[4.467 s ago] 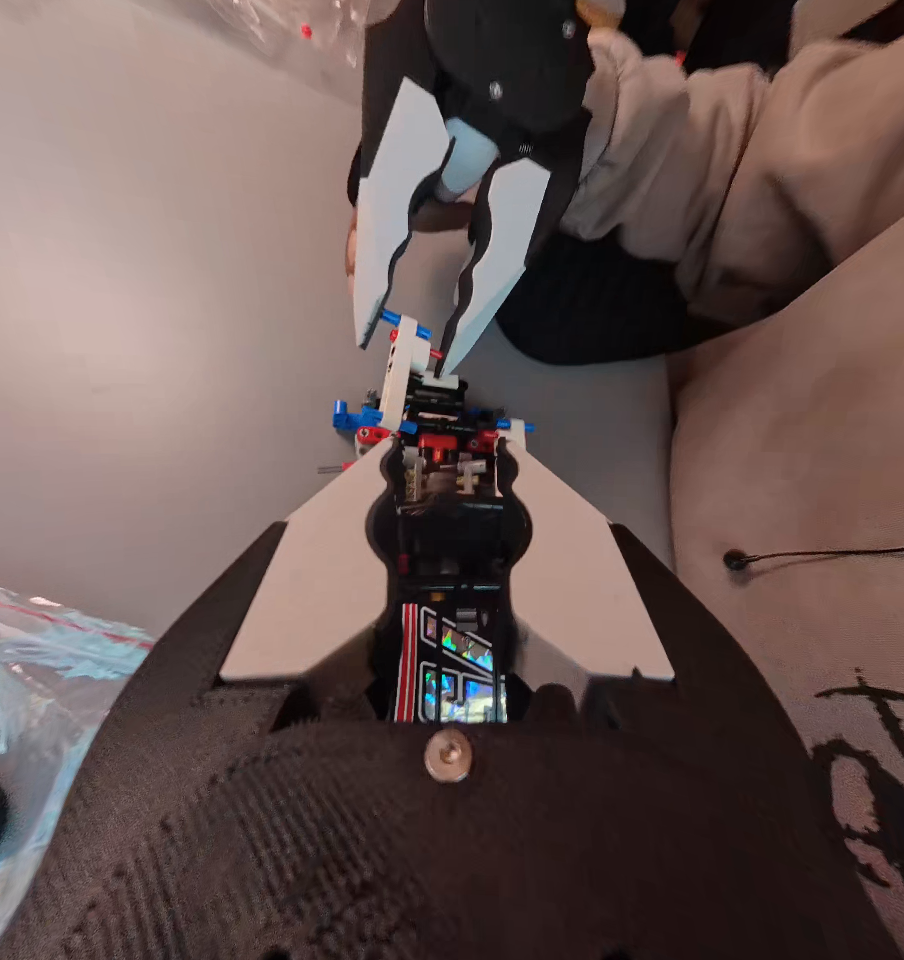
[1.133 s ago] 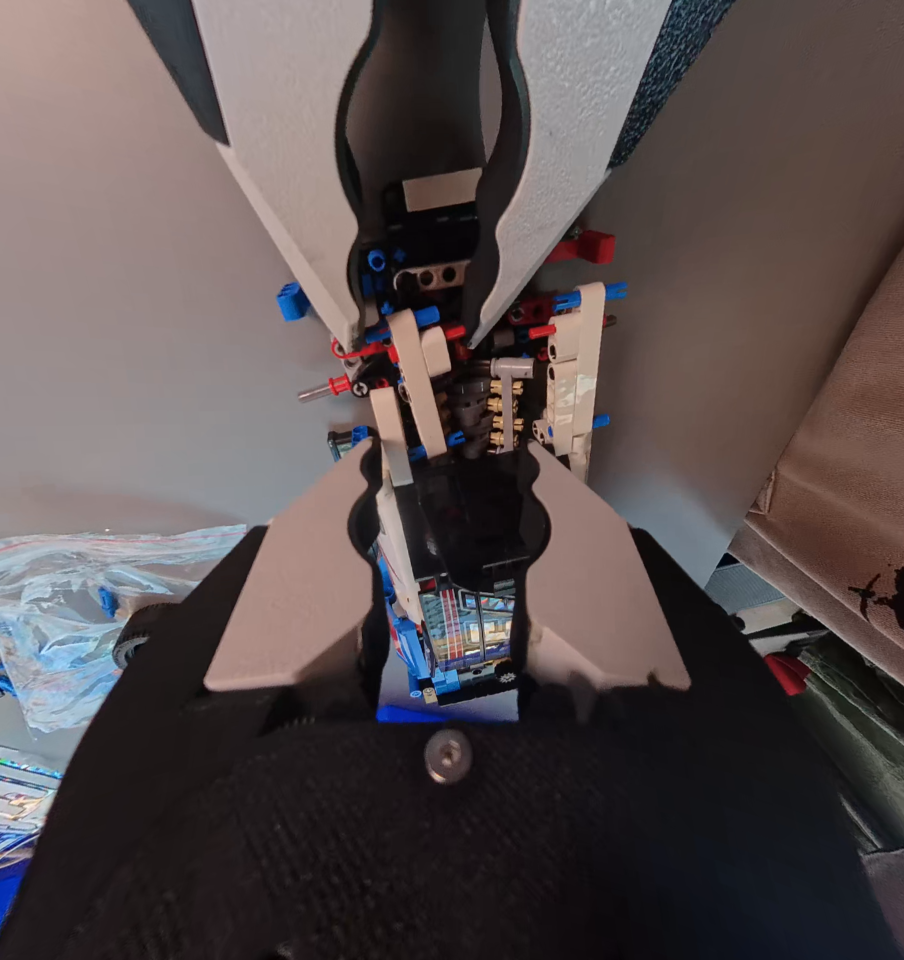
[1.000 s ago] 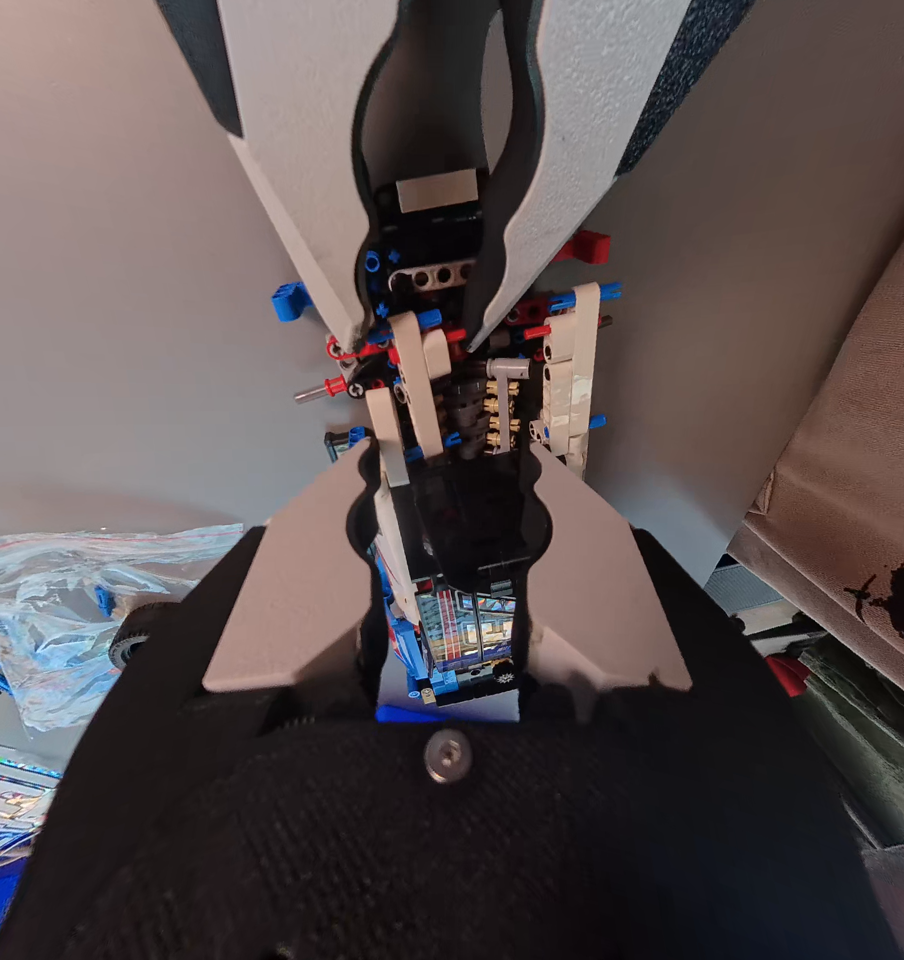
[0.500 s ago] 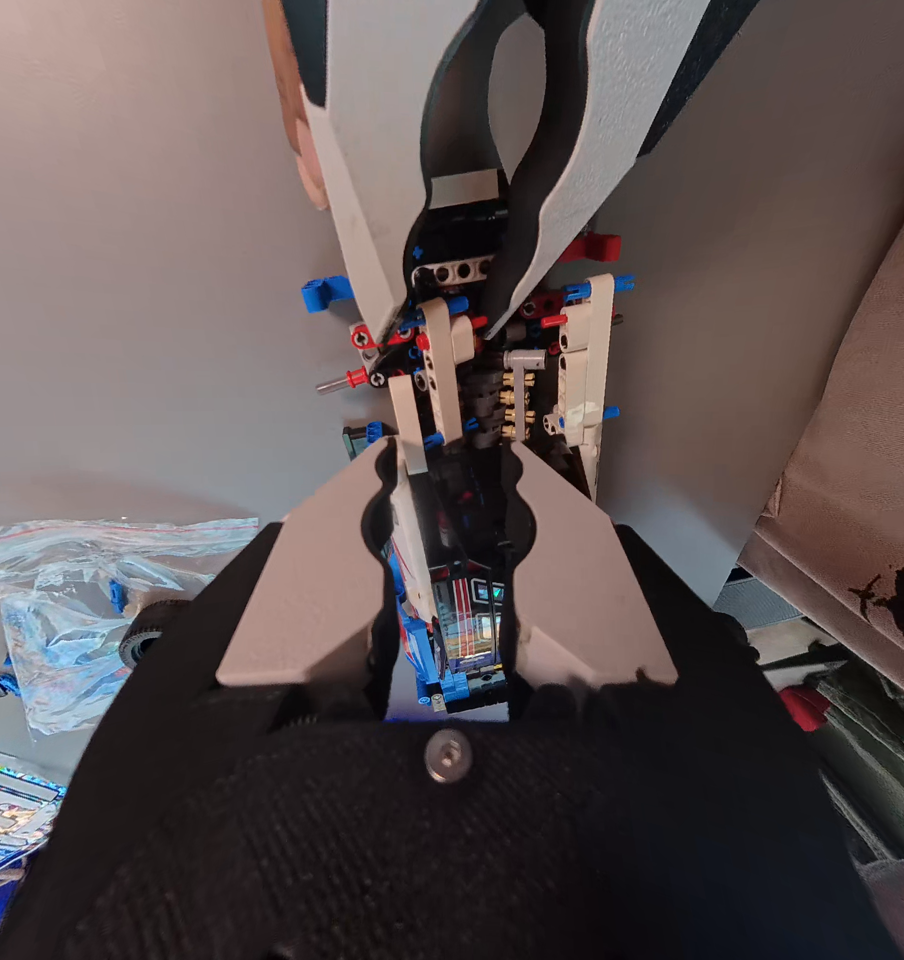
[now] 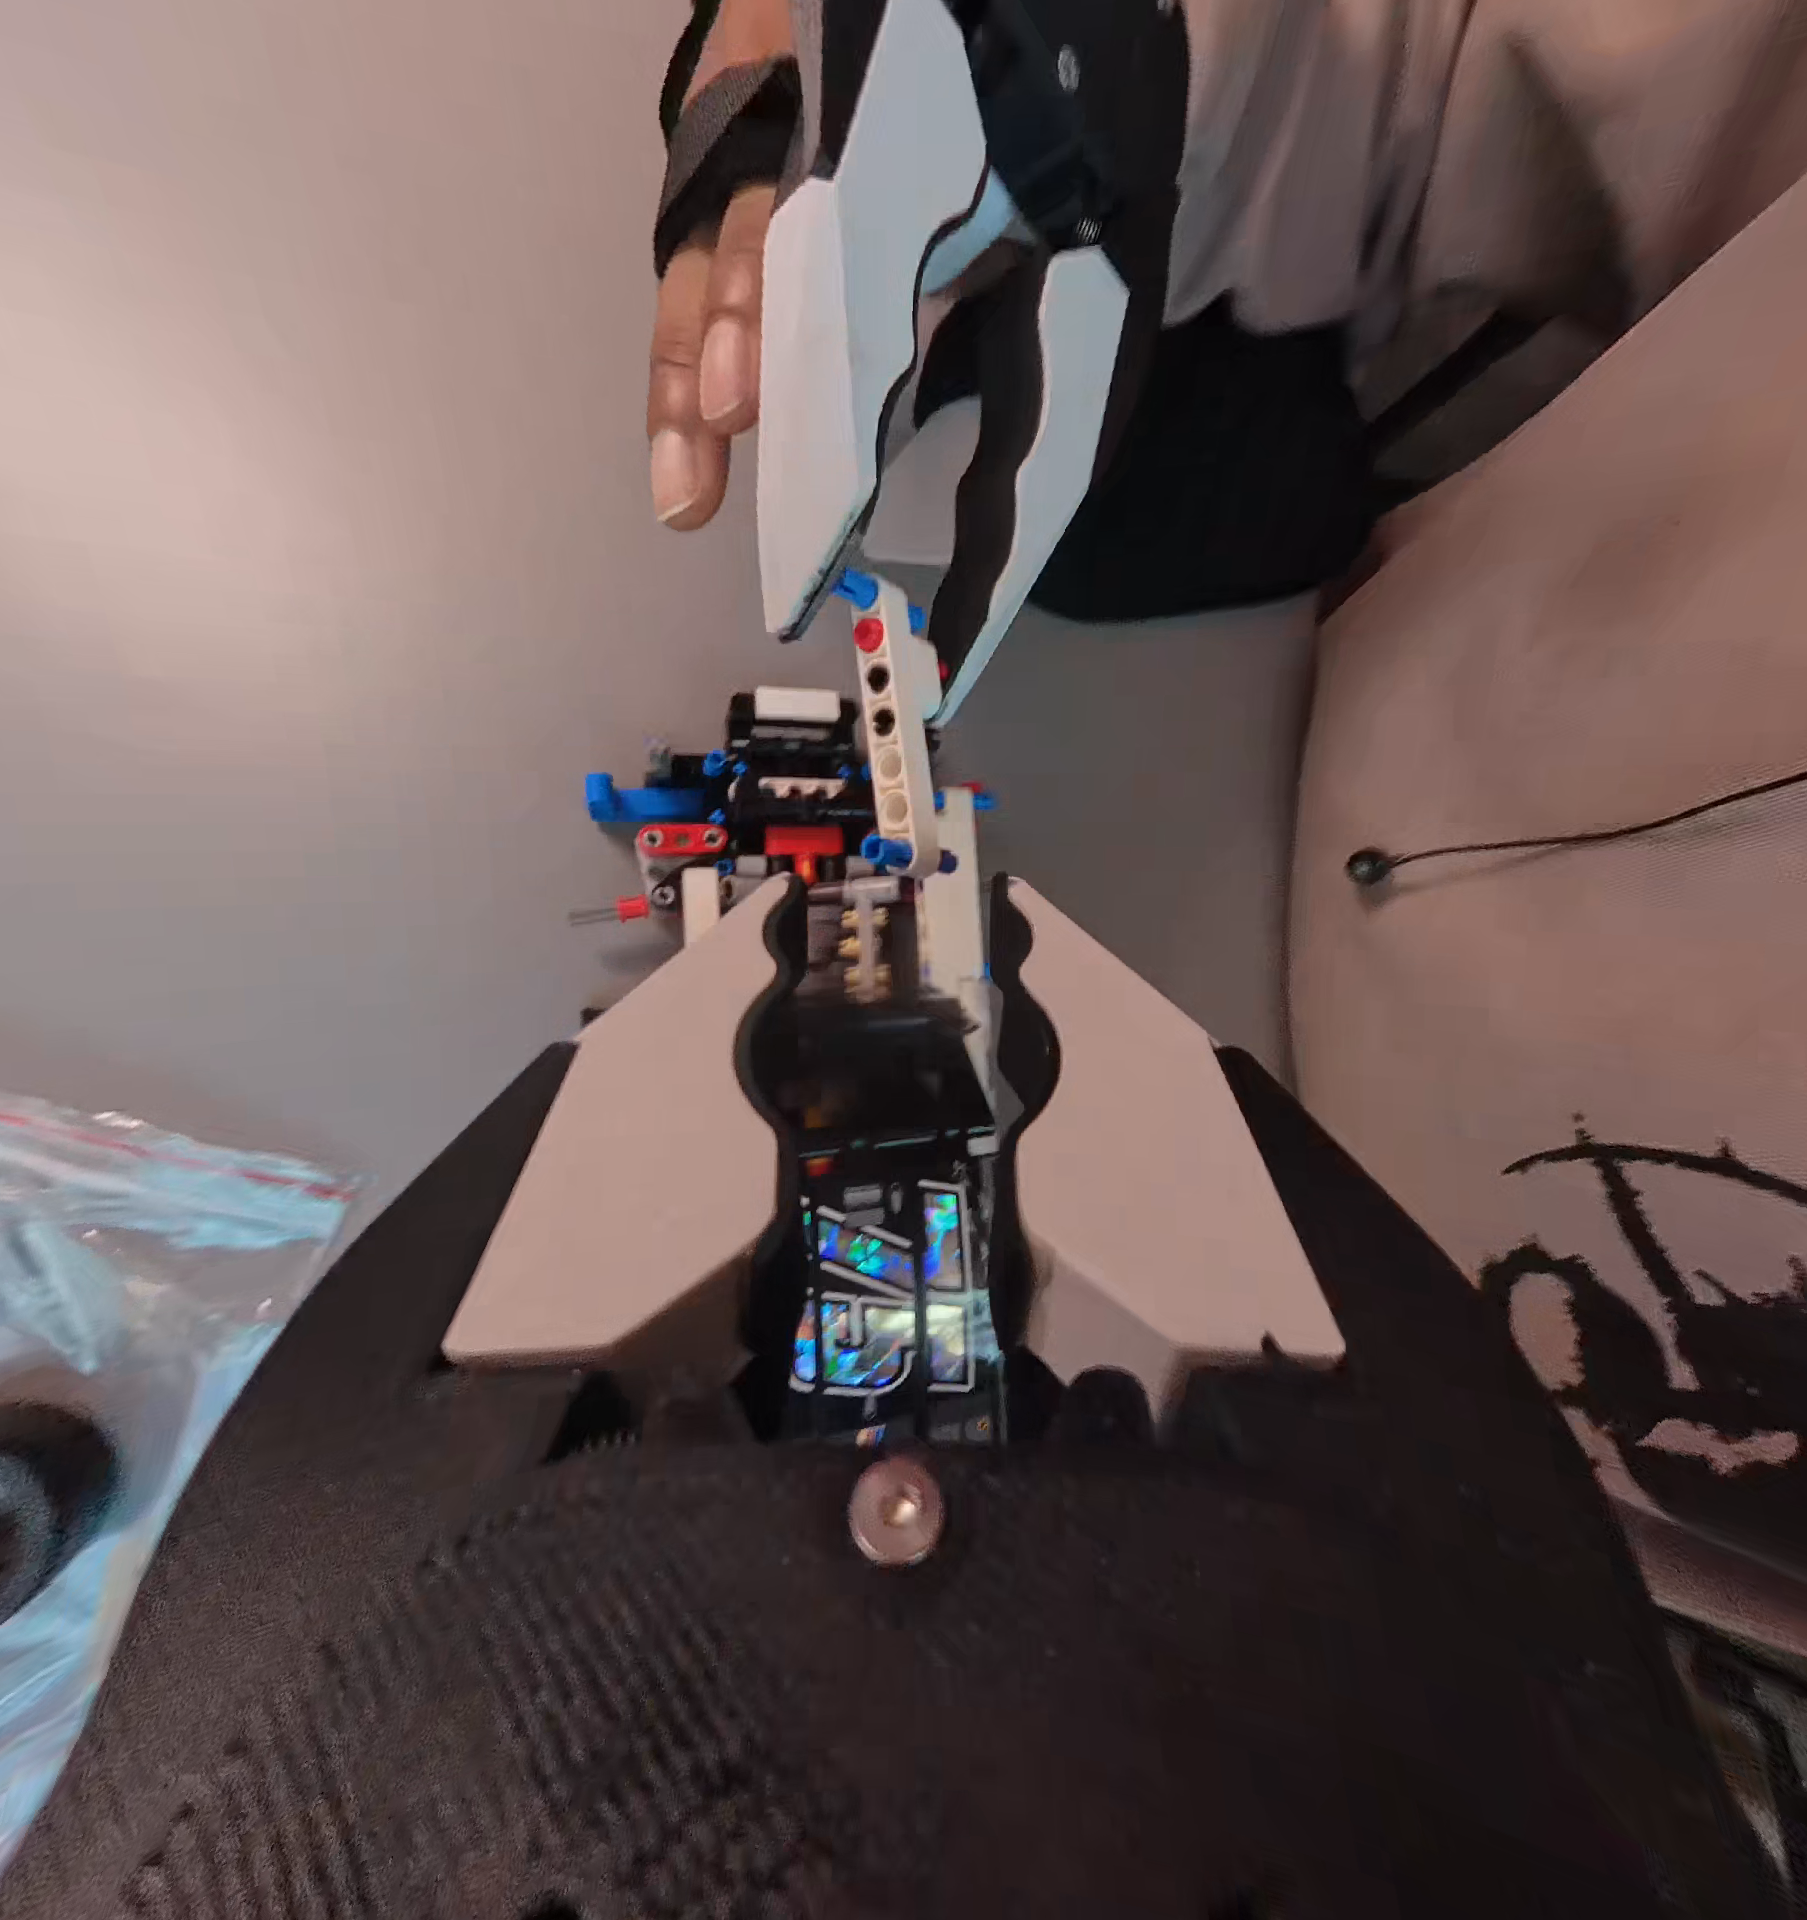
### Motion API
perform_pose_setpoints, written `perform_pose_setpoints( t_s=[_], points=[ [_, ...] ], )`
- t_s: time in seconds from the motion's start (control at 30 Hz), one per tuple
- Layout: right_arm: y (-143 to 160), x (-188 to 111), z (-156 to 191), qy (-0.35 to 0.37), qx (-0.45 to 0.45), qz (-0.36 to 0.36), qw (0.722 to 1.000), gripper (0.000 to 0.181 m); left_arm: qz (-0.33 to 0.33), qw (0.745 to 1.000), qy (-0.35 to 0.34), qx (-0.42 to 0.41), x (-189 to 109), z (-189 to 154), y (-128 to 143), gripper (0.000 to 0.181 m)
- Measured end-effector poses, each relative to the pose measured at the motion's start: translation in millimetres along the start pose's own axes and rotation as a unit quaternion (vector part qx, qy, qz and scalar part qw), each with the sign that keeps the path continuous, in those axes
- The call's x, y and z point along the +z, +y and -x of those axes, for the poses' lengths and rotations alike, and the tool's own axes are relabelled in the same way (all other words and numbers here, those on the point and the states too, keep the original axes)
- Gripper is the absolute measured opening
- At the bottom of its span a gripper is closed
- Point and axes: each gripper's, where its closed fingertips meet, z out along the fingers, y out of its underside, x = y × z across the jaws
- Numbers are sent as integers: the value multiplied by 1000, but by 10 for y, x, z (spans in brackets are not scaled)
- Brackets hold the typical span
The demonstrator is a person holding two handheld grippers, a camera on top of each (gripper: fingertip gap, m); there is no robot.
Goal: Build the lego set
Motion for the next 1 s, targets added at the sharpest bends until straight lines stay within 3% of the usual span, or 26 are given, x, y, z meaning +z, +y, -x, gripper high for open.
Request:
perform_pose_setpoints(
  t_s=[0.03, 0.23, 0.4, 0.63, 0.8, 1.0],
  points=[
    [-55, -1, -14, 8, -25, 0, 1000, 33, -34, 999, 20, -13, -12, -67, -45, 32],
    [-300, 45, -35, 35, -118, 16, 992, 33, -178, 983, 43, -31, -139, -223, -209, 8],
    [-415, 119, -57, 46, -136, 36, 989, 33, -248, 968, 24, -19, -262, -243, -195, 7],
    [-594, 242, -137, 58, 12, 8, 998, 33, -345, 937, 28, -36, -499, -227, -108, 5],
    [-704, 383, -154, 47, 147, -31, 988, 24, -400, 913, 56, -50, -630, -238, -62, 5],
    [-753, 538, -224, 62, 198, -44, 977, 15, -453, 885, 86, -60, -729, -228, -33, 5]
  ],
)
